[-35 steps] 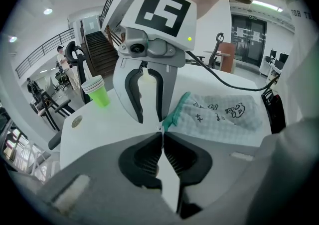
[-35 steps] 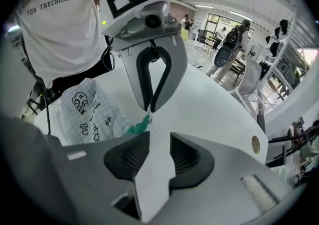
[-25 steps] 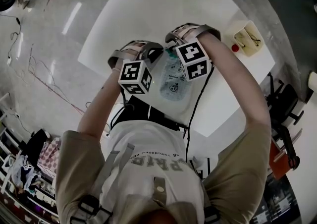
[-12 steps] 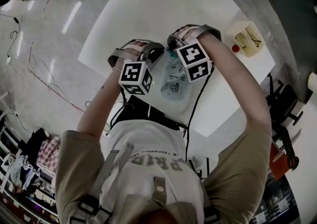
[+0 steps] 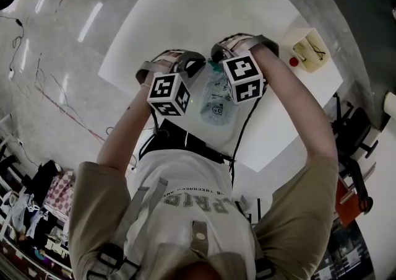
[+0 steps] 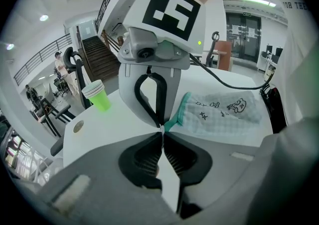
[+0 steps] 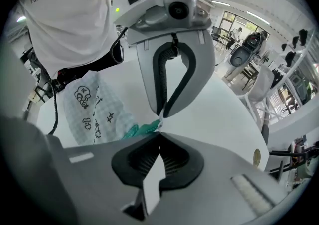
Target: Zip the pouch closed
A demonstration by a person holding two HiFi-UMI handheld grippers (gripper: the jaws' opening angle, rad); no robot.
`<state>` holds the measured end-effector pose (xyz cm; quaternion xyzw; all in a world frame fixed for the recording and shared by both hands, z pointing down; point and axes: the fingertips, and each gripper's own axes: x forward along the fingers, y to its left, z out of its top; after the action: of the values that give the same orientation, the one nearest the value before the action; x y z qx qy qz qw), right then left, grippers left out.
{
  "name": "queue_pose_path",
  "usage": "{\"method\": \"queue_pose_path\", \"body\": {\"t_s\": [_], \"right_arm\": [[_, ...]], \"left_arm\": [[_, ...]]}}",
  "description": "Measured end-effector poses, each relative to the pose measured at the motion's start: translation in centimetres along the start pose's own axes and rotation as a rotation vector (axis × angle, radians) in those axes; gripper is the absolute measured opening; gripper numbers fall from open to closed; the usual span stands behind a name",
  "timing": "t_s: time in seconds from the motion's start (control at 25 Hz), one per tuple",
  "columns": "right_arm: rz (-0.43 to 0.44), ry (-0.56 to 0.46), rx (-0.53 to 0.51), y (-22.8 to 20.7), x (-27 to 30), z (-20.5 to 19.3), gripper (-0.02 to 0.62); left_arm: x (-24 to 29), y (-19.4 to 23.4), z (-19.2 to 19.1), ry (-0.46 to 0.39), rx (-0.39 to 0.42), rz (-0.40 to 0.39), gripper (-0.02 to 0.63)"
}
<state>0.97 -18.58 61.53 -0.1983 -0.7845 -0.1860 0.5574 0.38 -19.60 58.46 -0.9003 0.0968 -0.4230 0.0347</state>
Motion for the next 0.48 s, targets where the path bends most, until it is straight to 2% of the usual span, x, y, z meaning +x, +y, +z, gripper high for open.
{"method": "queue_pose_path", "body": {"t_s": [0.48], "right_arm": [[0.009, 0.019, 0.062, 0.56, -0.5, -0.4, 0.002]], "left_arm": [[-0.15, -0.12, 0.3, -0.018, -0.05, -0.021, 0.026]]}}
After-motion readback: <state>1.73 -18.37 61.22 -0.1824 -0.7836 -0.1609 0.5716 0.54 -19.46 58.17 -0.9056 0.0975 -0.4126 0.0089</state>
